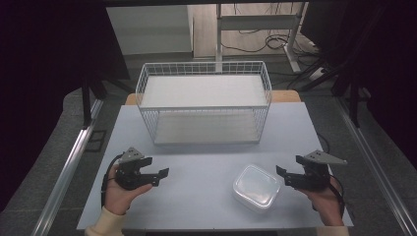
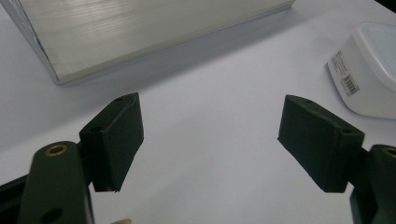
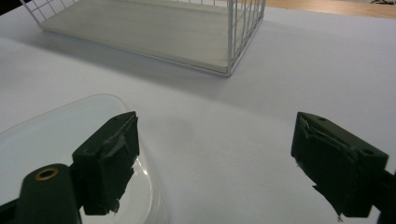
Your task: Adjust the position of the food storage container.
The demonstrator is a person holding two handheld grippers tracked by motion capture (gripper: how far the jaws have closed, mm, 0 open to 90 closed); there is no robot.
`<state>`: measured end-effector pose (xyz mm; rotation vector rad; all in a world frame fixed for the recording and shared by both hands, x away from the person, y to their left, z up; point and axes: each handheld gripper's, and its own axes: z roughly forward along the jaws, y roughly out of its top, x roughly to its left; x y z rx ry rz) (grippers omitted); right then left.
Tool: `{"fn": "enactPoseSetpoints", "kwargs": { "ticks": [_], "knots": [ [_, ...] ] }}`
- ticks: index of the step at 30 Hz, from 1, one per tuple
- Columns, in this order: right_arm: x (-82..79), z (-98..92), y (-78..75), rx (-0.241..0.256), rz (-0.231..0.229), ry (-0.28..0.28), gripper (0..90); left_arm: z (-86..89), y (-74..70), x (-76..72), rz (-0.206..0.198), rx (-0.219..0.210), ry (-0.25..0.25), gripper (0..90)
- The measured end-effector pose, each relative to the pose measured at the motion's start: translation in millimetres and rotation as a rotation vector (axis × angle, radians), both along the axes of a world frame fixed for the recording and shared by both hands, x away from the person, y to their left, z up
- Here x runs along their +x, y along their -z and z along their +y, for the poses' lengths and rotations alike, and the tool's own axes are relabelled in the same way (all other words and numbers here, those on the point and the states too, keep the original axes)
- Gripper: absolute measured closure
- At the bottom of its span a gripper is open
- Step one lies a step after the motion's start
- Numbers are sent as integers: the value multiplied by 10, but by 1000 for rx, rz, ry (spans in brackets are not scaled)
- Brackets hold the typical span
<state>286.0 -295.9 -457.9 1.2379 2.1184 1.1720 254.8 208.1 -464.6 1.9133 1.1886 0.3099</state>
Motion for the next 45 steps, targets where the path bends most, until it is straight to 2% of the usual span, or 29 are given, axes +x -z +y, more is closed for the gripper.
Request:
{"fn": "enactPoseSetpoints", "kwargs": {
  "ticks": [2,5,11,17,24,30,33,35,39,42,45],
  "knots": [
    [-2,2,0,-13,1,-1,166,0,-5,-7,12,-35,15,216],
    [-6,0,-4,-15,4,4,190,-29,-42,-46,-9,-14,22,214],
    [-1,8,-29,-21,8,6,225,-23,-5,-50,8,-17,43,211],
    [3,10,-54,3,22,6,257,14,9,-29,16,-21,37,212],
    [20,-3,-37,-4,43,8,271,13,1,-37,16,-19,31,212],
    [20,-20,-84,-14,36,-8,288,24,21,-41,21,-14,27,212],
    [-1,-60,-144,-39,37,-14,311,19,31,-39,25,-9,27,212],
    [-25,-95,-195,-36,38,-15,338,13,38,-37,25,-7,27,212],
    [-59,-152,-245,-37,76,-28,402,8,43,-44,30,-5,26,212],
    [-79,-164,-257,-70,117,-21,476,6,38,-50,29,-4,26,212],
    [-117,-155,-263,-109,155,-45,571,8,40,-52,29,-5,25,212]
  ]
}}
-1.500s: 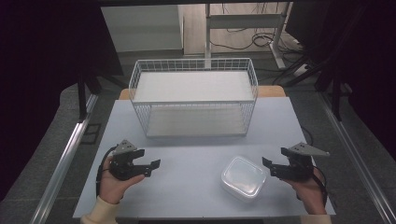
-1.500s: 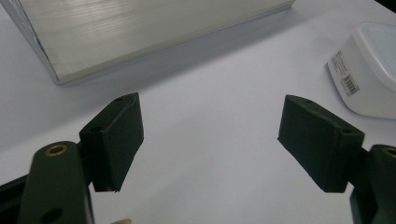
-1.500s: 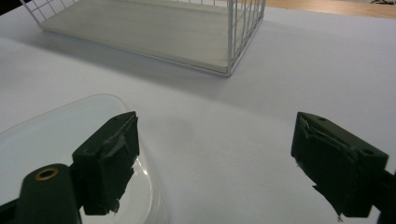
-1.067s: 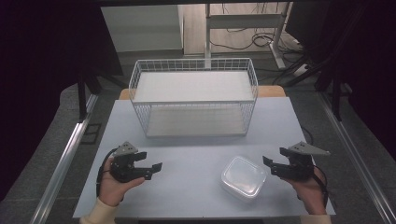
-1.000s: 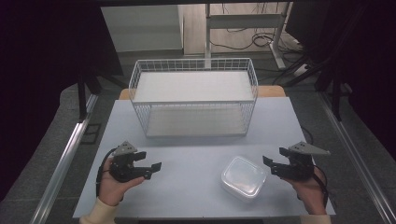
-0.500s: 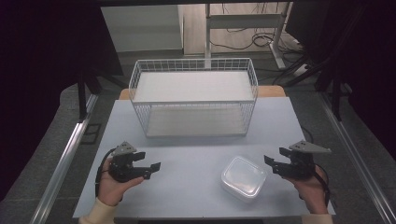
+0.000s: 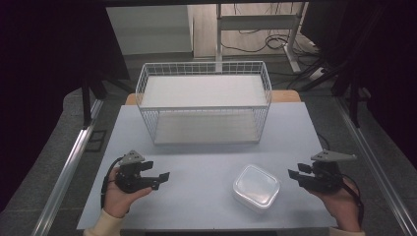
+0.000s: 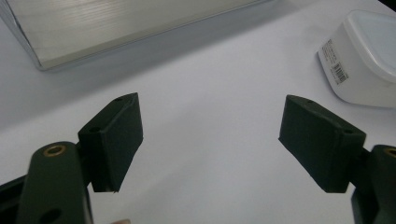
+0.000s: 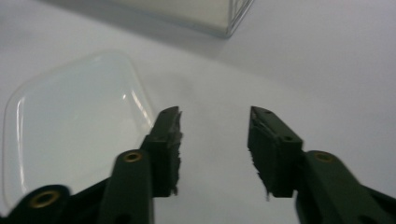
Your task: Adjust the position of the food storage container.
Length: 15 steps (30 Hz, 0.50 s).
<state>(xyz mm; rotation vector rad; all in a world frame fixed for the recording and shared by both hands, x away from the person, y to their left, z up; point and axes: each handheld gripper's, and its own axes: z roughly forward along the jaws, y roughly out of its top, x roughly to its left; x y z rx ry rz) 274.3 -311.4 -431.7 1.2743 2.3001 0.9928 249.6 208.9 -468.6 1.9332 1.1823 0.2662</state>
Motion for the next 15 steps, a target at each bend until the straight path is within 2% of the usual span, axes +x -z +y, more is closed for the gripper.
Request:
{"fn": "enactPoseSetpoints", "kwargs": {
  "ticks": [4,7,10,15],
  "knots": [
    [-42,25,28,-49,58,-31,756,10,9,4,3,0,-5,212],
    [-54,50,53,-82,88,-54,840,13,12,5,2,2,-11,212],
    [-71,73,66,-100,109,-90,887,12,12,0,0,-2,-15,212],
    [-118,158,138,-161,166,-148,892,25,16,1,0,-2,-17,212]
  ]
}}
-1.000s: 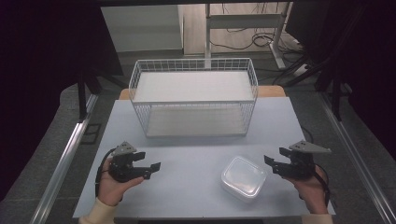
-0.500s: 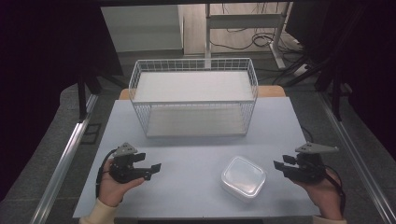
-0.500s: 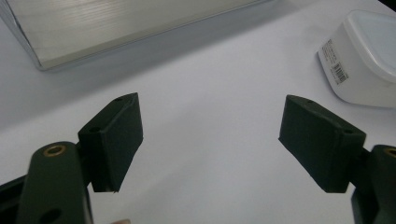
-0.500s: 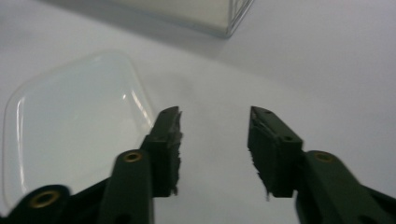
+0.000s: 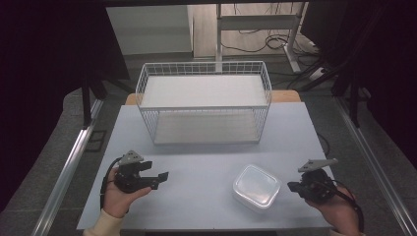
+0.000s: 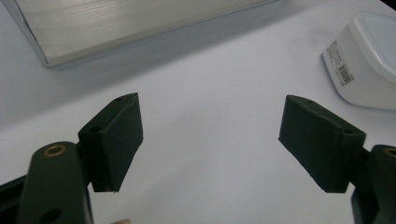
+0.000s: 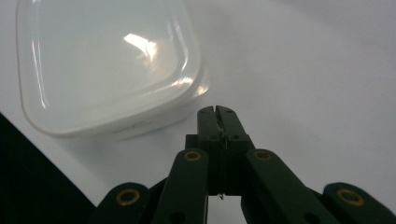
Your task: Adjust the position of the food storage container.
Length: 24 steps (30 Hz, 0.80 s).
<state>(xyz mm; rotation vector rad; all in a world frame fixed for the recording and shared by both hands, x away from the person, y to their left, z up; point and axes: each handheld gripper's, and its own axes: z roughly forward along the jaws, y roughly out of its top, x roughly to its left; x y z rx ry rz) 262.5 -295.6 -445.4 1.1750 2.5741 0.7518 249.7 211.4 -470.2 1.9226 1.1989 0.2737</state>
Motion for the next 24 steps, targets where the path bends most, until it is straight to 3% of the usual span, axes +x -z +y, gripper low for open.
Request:
{"fn": "enactPoseSetpoints", "kwargs": {
  "ticks": [4,11,20,24],
  "knots": [
    [-35,113,107,-49,43,-49,893,3,2,-2,-4,-3,-9,213],
    [-96,292,175,-56,62,-112,893,-9,19,2,-3,0,-11,215],
    [-95,438,188,4,54,-146,893,-12,33,11,2,3,-9,215],
    [-88,592,211,-1,39,-156,894,-10,39,13,5,4,-10,215]
  ]
}}
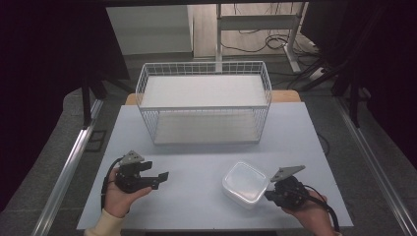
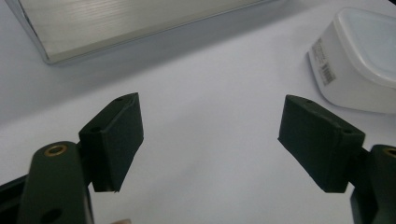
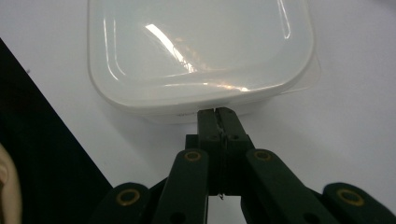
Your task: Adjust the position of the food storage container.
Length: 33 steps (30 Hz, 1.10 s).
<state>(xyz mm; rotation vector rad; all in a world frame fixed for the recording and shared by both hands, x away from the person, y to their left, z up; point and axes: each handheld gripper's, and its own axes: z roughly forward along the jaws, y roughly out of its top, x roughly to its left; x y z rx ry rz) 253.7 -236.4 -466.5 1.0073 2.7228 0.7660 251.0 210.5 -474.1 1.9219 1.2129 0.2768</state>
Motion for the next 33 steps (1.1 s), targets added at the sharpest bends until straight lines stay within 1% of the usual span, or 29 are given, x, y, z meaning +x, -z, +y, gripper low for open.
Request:
{"fn": "enactPoseSetpoints", "kwargs": {
  "ticks": [5,9,15,23,26,33],
  "knots": [
    [15,154,-1,21,-19,-10,894,1,6,2,0,0,1,215],
    [32,226,20,13,-28,-19,894,10,11,6,3,0,-4,215],
    [45,264,24,17,-37,-17,894,9,17,8,4,1,-3,215],
    [65,354,41,14,-51,-34,894,5,15,5,4,3,-3,215],
    [76,383,46,15,-50,-31,894,10,16,5,4,1,-5,215],
    [71,395,56,20,-54,-37,894,13,7,-2,3,1,-4,215]
  ]
}}
